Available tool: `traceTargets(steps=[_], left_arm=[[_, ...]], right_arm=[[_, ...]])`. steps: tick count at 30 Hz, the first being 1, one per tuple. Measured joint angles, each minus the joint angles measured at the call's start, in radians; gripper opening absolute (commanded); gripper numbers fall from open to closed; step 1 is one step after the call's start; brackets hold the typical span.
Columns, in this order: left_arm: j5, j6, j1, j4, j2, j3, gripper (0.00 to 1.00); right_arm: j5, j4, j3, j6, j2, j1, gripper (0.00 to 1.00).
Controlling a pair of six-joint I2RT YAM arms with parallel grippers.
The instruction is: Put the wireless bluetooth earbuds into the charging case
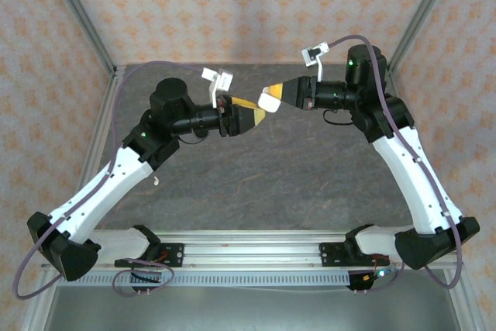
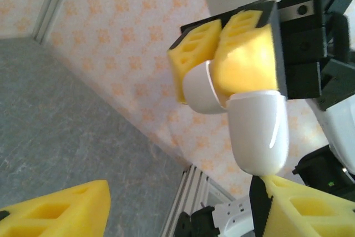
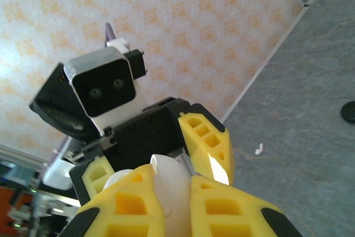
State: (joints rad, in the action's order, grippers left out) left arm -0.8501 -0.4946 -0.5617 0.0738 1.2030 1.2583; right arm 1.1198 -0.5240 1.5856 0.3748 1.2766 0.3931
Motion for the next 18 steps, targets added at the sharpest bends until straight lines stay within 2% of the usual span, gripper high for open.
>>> traceTargets(steps=[7,12,18], left_arm=[[-0.101,0.114,0.002,0.087,0.0,0.038,0.66],[-0.16,0.16,-0.002,0.097,0.013,0.061,0.61],[-0.179,0.172,-0.013,0.089,0.064,0.069,0.55]], right_arm=[[-0.116,-0.149,0.017,-0.218,0.0,0.04,0.0],[-0.156,-0.157,-0.002,-0.265,-0.005,0.04,0.0],[-0.158,-0.141,-0.034,-0.272,-0.022,0.042,0.0]])
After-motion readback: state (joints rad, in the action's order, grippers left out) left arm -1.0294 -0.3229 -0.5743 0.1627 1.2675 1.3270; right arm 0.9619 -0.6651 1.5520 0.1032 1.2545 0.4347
